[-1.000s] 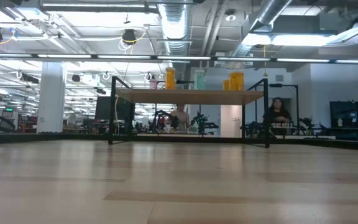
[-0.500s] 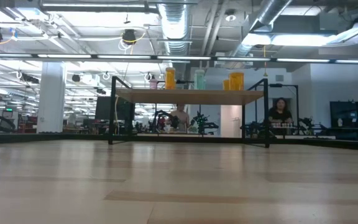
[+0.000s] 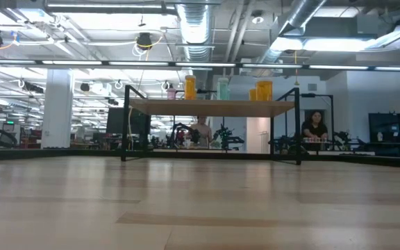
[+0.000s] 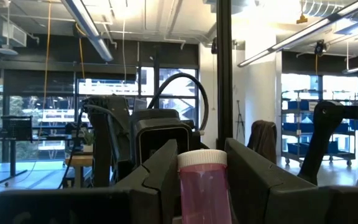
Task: Pick and place medicine bottles onto shelf by color
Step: Put the top small pink pill bottle on the shelf aligned with the other small pink pill bottle
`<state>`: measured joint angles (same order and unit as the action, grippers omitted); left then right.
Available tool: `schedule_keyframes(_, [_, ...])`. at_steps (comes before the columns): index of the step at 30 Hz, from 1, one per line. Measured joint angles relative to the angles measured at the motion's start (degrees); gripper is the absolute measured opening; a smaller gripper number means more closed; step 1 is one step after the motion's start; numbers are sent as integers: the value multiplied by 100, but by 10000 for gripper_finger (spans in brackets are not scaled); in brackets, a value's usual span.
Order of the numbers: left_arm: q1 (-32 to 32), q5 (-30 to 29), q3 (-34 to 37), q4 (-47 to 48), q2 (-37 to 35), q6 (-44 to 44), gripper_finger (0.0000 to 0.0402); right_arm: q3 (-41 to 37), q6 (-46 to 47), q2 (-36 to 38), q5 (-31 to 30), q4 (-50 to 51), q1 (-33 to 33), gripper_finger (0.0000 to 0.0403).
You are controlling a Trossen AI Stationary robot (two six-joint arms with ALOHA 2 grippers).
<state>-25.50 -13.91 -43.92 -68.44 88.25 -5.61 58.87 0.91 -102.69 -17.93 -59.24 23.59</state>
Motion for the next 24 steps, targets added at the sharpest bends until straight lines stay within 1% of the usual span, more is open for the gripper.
schedule_keyframes(4, [0,-29,7,10,0,10,101,0,-10,0,-2,38,0,124])
schedule_keyframes(7, [-26,-33,9,15,0,-8,101,0,-9,0,0,61,6,109])
schedule_keyframes(10, [-61,-36,9,93,-37,-77,100,0,-8,0,0,87,43,109])
schedule_keyframes(13, [-85,-28,9,370,-168,-94,101,0,-4,0,-8,127,79,121])
schedule_keyframes(18, [-85,-11,9,1255,-567,31,101,0,33,0,-44,246,76,133])
schedule_keyframes(22, [-102,-28,9,1969,-895,170,100,-2,31,0,-77,344,74,131])
schedule_keyframes(24, [-118,-34,9,2251,-1018,229,101,-6,23,-1,-198,392,82,127])
